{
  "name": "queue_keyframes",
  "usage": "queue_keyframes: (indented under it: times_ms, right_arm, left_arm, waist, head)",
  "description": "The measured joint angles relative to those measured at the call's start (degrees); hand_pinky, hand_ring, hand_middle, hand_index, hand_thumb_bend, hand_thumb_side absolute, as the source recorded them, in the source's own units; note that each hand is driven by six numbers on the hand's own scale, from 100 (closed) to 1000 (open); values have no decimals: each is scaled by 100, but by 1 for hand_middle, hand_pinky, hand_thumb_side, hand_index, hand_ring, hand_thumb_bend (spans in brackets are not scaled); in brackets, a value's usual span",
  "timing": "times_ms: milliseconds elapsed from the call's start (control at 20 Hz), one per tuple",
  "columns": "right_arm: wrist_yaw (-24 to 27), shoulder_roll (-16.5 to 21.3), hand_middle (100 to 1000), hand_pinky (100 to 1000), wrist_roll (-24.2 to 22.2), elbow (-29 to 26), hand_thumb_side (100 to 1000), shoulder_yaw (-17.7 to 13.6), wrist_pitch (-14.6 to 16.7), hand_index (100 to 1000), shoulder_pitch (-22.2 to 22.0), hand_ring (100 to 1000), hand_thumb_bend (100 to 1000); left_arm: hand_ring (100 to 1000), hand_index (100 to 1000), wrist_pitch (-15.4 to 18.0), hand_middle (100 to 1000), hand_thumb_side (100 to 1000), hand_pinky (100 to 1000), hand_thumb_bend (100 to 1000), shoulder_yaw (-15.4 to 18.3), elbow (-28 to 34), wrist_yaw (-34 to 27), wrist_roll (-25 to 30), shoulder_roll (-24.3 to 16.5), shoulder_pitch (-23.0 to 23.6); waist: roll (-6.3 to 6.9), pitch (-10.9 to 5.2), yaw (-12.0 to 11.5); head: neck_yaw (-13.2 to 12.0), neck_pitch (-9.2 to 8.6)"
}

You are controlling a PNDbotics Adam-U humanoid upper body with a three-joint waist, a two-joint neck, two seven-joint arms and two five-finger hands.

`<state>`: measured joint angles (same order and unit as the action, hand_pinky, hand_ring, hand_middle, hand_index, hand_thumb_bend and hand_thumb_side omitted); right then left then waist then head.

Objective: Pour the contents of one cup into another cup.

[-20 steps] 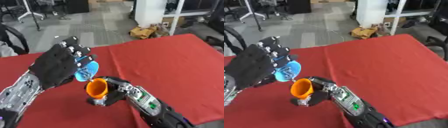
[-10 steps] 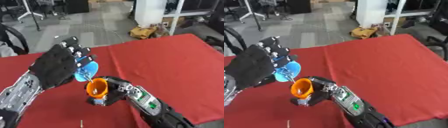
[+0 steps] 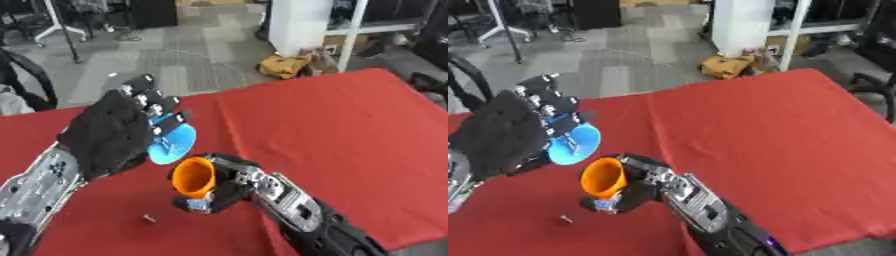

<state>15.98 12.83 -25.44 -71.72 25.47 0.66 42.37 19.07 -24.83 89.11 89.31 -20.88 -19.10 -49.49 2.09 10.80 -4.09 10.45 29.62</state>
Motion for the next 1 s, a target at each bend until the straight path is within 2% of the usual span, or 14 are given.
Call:
queue_keyframes:
  times_ms: [1000]
  right_arm:
    - [102, -43, 565, 685, -72, 0, 100, 0, -43, 724, 31, 558, 328]
  left_arm:
    - [438, 679, -39, 412, 100, 571, 501, 0, -74, 59, -38, 56, -43]
  waist:
    - [24, 0, 0]
  head:
    - [31, -1]
